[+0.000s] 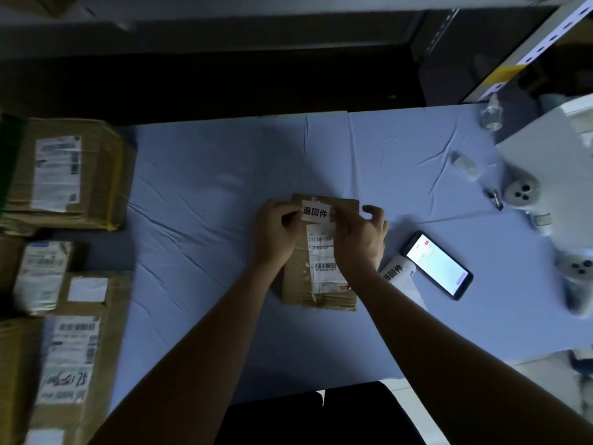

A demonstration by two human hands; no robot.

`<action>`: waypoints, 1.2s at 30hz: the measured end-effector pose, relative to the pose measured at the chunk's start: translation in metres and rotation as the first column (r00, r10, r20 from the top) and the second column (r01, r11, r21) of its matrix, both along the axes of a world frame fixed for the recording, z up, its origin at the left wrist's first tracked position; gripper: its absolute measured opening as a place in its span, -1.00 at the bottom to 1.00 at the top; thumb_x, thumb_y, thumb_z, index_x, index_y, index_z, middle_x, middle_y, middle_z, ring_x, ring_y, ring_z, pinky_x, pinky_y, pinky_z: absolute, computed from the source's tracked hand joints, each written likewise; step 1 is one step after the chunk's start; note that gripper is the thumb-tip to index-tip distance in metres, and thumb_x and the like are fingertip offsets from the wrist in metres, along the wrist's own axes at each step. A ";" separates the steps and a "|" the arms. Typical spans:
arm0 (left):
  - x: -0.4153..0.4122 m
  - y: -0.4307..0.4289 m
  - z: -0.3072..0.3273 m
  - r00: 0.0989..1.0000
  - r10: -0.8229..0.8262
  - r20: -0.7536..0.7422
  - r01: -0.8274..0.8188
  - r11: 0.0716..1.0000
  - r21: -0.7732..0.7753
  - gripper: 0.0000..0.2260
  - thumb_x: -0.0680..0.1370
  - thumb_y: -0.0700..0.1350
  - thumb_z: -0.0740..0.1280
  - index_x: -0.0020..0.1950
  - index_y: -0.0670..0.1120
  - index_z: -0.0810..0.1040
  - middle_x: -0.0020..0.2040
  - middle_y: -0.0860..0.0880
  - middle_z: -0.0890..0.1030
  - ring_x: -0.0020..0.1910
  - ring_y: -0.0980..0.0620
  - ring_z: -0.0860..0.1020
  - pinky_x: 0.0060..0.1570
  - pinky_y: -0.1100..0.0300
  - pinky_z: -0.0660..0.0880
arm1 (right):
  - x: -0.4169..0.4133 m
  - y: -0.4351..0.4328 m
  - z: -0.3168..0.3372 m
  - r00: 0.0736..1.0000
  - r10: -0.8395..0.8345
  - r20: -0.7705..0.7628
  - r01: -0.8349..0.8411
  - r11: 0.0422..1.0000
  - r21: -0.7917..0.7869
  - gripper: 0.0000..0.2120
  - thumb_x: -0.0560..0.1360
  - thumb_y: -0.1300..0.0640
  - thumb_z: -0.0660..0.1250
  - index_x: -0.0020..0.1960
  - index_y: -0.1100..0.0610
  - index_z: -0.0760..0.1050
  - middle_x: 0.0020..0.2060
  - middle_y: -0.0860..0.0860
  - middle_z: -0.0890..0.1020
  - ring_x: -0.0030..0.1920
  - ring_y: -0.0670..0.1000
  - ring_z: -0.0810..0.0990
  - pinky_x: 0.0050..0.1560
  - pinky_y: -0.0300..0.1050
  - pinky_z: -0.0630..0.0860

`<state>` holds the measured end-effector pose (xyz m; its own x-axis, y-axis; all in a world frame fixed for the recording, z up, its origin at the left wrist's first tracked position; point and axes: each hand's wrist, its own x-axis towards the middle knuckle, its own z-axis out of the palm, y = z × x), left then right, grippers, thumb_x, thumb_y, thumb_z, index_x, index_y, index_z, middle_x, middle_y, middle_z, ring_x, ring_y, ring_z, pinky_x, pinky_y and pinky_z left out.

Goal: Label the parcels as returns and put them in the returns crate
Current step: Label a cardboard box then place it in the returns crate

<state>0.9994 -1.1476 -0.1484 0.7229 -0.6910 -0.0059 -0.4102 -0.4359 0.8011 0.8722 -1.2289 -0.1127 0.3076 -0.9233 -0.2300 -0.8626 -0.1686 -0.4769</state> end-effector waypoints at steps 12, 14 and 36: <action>-0.016 0.050 0.018 0.892 -0.160 -0.423 0.231 0.965 0.123 -0.68 0.54 -0.06 0.41 0.29 0.12 0.55 0.02 0.13 0.68 0.01 0.15 0.64 0.04 0.16 0.59 | -0.040 0.025 0.000 0.983 -0.114 0.141 0.064 0.945 0.319 -0.62 0.46 -0.11 0.43 0.20 0.04 0.54 -0.03 -0.04 0.70 -0.09 0.01 0.70 -0.09 0.08 0.68; -0.017 0.056 0.026 0.891 -0.172 -0.421 0.218 0.974 0.063 -0.65 0.56 -0.11 0.39 0.33 0.10 0.51 0.02 0.17 0.66 0.01 0.18 0.64 -0.03 0.28 0.53 | -0.039 0.031 0.009 0.975 -0.097 0.202 0.035 0.956 0.292 -0.66 0.44 -0.13 0.43 0.17 -0.03 0.57 -0.05 -0.08 0.70 -0.11 -0.02 0.70 -0.11 0.06 0.68; -0.143 0.446 0.203 0.796 0.602 0.058 -0.604 0.797 0.018 -0.56 0.66 0.06 0.20 0.53 0.00 0.29 0.33 -0.15 0.54 0.29 -0.16 0.50 0.25 0.08 0.44 | -0.038 0.348 0.154 0.641 0.501 0.581 -0.686 0.714 0.140 -0.60 0.30 -0.27 0.41 0.07 -0.12 0.64 -0.14 -0.12 0.72 -0.11 -0.05 0.69 -0.05 0.01 0.65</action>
